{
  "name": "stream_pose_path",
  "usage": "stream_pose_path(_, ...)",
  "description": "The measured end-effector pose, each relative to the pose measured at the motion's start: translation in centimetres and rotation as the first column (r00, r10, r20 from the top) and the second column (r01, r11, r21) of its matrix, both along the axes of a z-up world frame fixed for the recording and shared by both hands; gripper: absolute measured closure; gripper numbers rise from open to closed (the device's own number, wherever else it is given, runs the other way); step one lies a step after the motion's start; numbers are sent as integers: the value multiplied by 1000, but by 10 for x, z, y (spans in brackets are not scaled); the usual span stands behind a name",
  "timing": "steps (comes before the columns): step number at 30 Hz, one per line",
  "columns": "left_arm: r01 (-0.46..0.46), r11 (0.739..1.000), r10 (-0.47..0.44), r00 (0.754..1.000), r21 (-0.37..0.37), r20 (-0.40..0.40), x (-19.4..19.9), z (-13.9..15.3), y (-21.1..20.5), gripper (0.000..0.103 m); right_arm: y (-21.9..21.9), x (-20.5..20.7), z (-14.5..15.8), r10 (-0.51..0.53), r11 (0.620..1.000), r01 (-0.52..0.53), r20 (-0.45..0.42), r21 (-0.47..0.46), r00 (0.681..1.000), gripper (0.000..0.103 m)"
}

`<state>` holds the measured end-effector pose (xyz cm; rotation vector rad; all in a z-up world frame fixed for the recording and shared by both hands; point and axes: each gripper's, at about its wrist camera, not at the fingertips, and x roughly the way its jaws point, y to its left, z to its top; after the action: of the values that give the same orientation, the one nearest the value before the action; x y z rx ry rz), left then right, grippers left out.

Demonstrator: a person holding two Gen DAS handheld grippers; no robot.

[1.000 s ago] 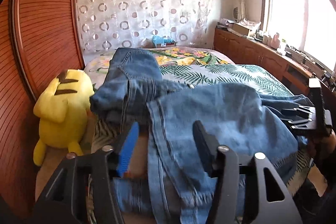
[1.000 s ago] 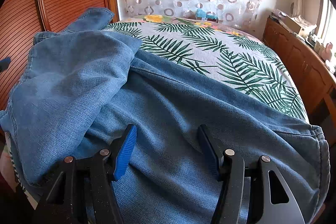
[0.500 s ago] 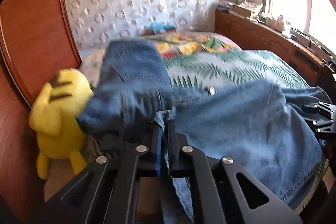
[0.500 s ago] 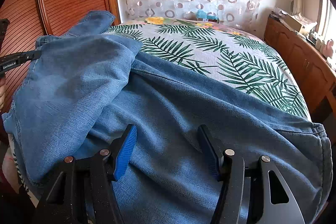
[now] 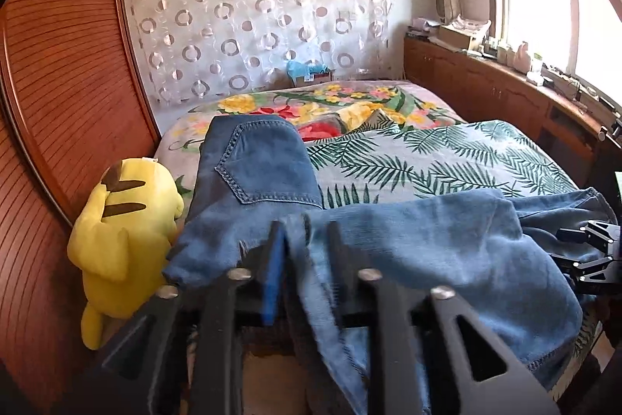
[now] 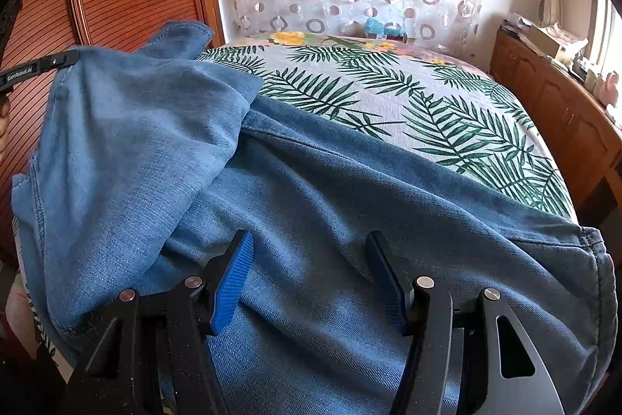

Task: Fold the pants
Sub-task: 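Pinch and tug the folded denim flat with the left tool, then grasp the jeans leg hem with the right tool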

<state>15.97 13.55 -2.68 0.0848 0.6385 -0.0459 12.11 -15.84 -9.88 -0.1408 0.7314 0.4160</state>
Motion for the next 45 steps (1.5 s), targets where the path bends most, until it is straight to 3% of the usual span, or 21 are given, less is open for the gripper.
stream_pose_path(2, 13, 1000, -13, 1000, -12, 20, -8, 1, -3, 50, 0, 0, -1, 0, 1000, 0, 0, 0, 1000, 41)
stream_pose_path(4, 18, 1000, -17, 1000, -18, 15, -13, 1, -7, 45, 0, 0, -1, 0, 1000, 0, 0, 0, 1000, 41)
stream_pose_path(5, 25, 999, -25, 1000, -28, 10, -15, 0, -10, 30, 0, 0, -1, 0, 1000, 0, 0, -1, 1000, 41)
stream_pose_path(6, 40, 998, -39, 999, -43, 15, -19, 0, -13, 22, -1, 0, -1, 0, 1000, 0, 0, -1, 1000, 41)
stream_pose_path(18, 87, 989, -85, 996, -119, 18, -58, -16, -64, 21, -1, 1, -4, 2, 1000, -2, 0, -5, 1000, 41)
stream_pose_path(27, 100, 990, -99, 995, -94, 17, -70, -25, -97, 21, -3, 0, -4, 4, 1000, -4, 0, 12, 1000, 41)
stream_pose_path(31, 119, 991, -118, 993, -67, 13, -70, -29, -110, 21, -13, -8, 6, -1, 1000, 0, 40, 25, 999, 41)
stream_pose_path(39, 141, 987, -143, 990, -76, -10, -72, -43, -136, 21, -91, -22, 35, -99, 995, 96, 139, 33, 985, 41)
stream_pose_path(45, 168, 982, -172, 984, -83, -47, -71, -60, -150, 21, -160, -11, 34, -220, 976, 219, 142, 21, 965, 41)
